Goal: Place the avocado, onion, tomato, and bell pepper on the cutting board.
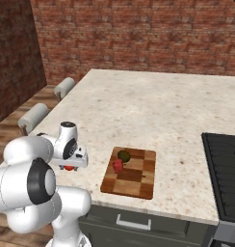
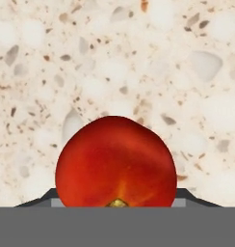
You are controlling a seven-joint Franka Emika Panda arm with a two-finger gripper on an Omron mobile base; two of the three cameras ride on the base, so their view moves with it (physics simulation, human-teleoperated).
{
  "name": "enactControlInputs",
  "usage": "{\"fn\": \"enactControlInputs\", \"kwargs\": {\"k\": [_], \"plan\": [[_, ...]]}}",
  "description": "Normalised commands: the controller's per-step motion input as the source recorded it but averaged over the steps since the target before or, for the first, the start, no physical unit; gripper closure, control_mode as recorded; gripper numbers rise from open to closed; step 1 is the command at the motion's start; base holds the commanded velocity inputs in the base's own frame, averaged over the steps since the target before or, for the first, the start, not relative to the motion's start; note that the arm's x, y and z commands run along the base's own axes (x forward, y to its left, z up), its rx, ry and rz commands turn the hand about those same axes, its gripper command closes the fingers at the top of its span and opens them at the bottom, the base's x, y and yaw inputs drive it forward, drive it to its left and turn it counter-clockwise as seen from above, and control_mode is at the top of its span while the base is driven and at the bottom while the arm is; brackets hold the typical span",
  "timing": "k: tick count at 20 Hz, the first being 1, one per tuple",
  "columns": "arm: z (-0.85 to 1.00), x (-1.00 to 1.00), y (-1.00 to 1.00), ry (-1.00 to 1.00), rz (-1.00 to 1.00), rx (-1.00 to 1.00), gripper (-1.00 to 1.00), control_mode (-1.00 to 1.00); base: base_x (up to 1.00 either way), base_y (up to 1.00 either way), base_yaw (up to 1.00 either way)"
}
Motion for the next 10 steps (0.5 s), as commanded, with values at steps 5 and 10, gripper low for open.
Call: {"fn": "enactControlInputs", "kwargs": {"k": [5, 10], "plan": [[0.00, 0.00, 0.00, 0.00, 0.05, 0.00, 1.00, -1.00, 0.00, 0.00, 0.00], [0.04, -0.01, 0.00, 0.00, 0.05, 0.00, 1.00, -1.00, 0.00, 0.00, 0.00]]}}
